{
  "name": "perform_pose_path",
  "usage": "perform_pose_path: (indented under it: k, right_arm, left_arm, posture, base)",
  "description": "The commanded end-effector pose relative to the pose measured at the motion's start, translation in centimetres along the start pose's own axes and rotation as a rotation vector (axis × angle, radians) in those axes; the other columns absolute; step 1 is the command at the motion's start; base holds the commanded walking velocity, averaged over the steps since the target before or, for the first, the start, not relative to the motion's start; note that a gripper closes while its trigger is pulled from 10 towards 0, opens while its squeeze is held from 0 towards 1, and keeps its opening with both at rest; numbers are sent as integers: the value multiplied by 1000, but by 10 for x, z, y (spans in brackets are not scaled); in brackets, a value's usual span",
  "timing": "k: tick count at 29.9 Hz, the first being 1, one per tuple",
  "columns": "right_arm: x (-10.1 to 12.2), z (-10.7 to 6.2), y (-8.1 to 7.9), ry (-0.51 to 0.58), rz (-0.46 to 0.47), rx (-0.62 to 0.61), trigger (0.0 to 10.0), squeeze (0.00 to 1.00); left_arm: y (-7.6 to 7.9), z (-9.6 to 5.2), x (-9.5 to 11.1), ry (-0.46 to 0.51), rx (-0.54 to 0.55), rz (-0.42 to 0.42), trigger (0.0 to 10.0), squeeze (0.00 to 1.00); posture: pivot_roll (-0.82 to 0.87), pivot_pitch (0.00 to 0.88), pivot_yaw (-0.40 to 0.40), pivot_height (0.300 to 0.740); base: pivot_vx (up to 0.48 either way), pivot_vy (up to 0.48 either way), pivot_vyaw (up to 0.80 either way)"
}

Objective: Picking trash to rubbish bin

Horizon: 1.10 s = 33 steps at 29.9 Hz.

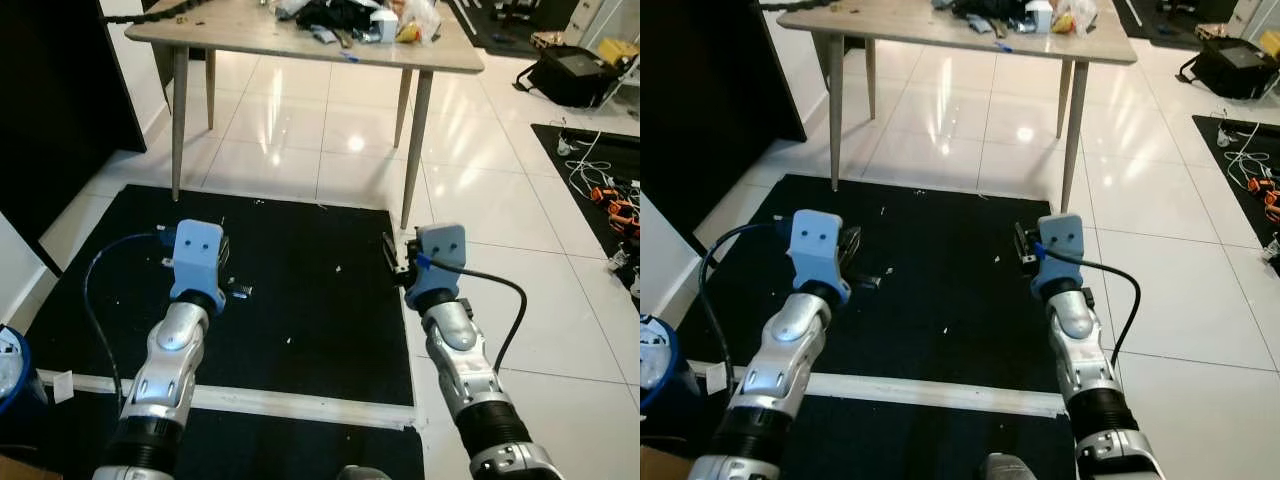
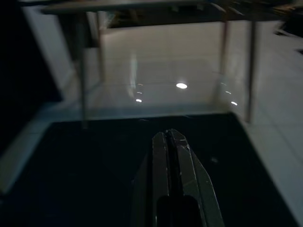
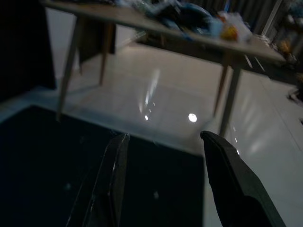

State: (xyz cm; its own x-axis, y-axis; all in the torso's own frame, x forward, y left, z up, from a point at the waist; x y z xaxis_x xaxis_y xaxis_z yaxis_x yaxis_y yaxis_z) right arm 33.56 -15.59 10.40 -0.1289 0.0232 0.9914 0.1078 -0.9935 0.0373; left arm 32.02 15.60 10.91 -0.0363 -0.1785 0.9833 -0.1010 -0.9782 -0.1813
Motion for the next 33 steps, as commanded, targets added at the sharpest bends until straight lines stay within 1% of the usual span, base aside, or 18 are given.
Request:
perform_pose_path:
  k: [1, 24, 33]
  right_arm:
    - [-4, -1, -5, -11, 11, 9, 10000, 0]
    - [-5, -1, -5, -15, 12, 9, 10000, 0]
    - [-6, -1, -4, -24, 32, 1, 10000, 0]
  left_arm:
    - [-2, -3, -5, -16, 5, 10, 10000, 0]
    - [-2, -3, -6, -16, 0, 13, 10000, 0]
    - [-1, -2, -6, -15, -3, 13, 10000, 0]
  posture:
    - [43, 0, -39, 740]
    - [44, 0, -40, 740]
    - [45, 0, -38, 740]
  base:
    - [274, 0, 0]
    - [276, 0, 0]
    - [275, 0, 0]
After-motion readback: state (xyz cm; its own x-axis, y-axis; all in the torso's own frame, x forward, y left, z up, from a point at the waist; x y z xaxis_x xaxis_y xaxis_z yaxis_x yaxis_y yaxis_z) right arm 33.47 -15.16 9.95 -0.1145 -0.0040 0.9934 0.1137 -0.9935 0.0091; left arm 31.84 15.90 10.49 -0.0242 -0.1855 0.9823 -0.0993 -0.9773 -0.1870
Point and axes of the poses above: a point about 5 cm out from each wrist's last joint towards the gripper, its own z axis pointing out of the wrist towards the gripper, its own x axis along the axis of the wrist's last joint, y = z × x, the point moved 2 cm from there along z, pointing out of the wrist towards the gripper, and after that the axes turned 4 degrees about z, right-handed, at the moved point
